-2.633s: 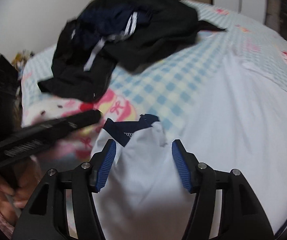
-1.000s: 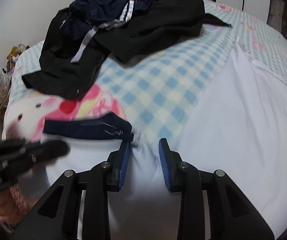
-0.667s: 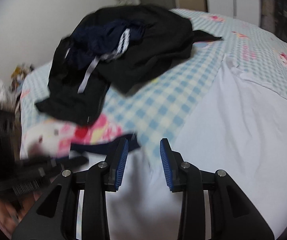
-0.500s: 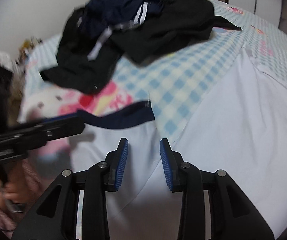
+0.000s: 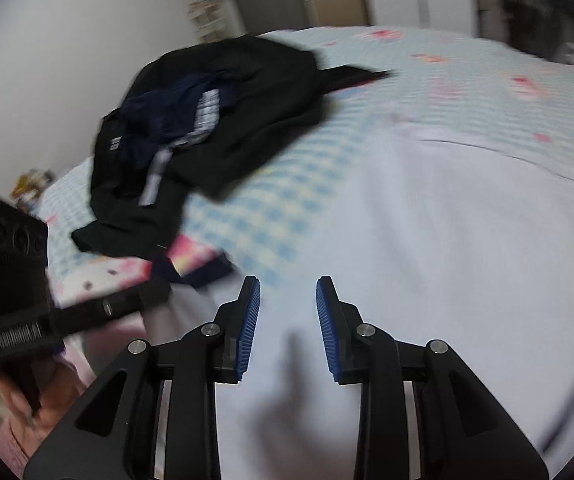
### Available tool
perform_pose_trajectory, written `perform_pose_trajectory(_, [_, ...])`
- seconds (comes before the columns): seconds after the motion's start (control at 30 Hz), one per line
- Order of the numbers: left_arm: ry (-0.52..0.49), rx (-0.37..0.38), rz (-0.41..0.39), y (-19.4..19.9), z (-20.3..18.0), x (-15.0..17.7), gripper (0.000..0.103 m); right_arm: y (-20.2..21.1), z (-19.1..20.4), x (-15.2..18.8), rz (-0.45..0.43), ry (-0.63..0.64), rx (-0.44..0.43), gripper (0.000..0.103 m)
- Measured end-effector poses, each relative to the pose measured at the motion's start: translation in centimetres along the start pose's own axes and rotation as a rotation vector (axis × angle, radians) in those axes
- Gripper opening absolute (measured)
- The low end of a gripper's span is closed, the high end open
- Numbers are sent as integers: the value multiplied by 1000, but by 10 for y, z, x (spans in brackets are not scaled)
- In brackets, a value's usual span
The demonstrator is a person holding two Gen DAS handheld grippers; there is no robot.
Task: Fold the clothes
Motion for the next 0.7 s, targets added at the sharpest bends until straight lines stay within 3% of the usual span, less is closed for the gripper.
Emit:
perform_pose_trajectory(0.17, [0, -46, 170, -63, -10, 36, 12, 28, -45, 59, 69, -150, 47, 36])
perform_pose_trajectory(0.2, [18, -45, 198, -72, -7, 41, 20, 30, -51, 68, 79, -186, 49, 36])
perform_pose_trajectory(0.23, [37, -44, 226, -80, -5, 47, 34, 31, -57, 77, 89, -222, 51, 36])
perform_pose_trajectory(0.3, [152, 80, 243, -78, -4, 48, 50, 31, -62, 83, 82, -279, 26, 36])
perform_pose_trajectory(0.37, [189, 189, 210, -57, -9, 40, 51, 29, -58, 80, 66, -305, -16, 36])
perform_pose_trajectory(0.43, [161, 230, 144, -28, -13, 28, 52, 25, -49, 71, 57, -289, -49, 40])
perform_pose_trajectory(0.5, [159, 198, 83, -8, -1, 21, 52, 16, -33, 57, 53, -247, -76, 57])
perform_pose_trajectory(0.57, [165, 156, 26, 10, 14, 15, 52, 2, -17, 50, 71, -215, -110, 65])
perform_pose_trajectory(0.67, [175, 104, -42, 31, 34, 7, 51, -26, 6, 47, 112, -181, -175, 64])
perform_pose_trajectory(0.7, [178, 99, -42, 28, 36, 6, 51, -37, 11, 48, 127, -176, -184, 54])
Point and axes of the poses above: each gripper's, at about its wrist camera, not at the fingertips, and y roughly against the way its jaws point, z to its left, x to its underside, the point moved 7 cm from there along -y, roughly the way its jaws point, and after that the axes turned 12 degrees about y, right-handed, at the moved point
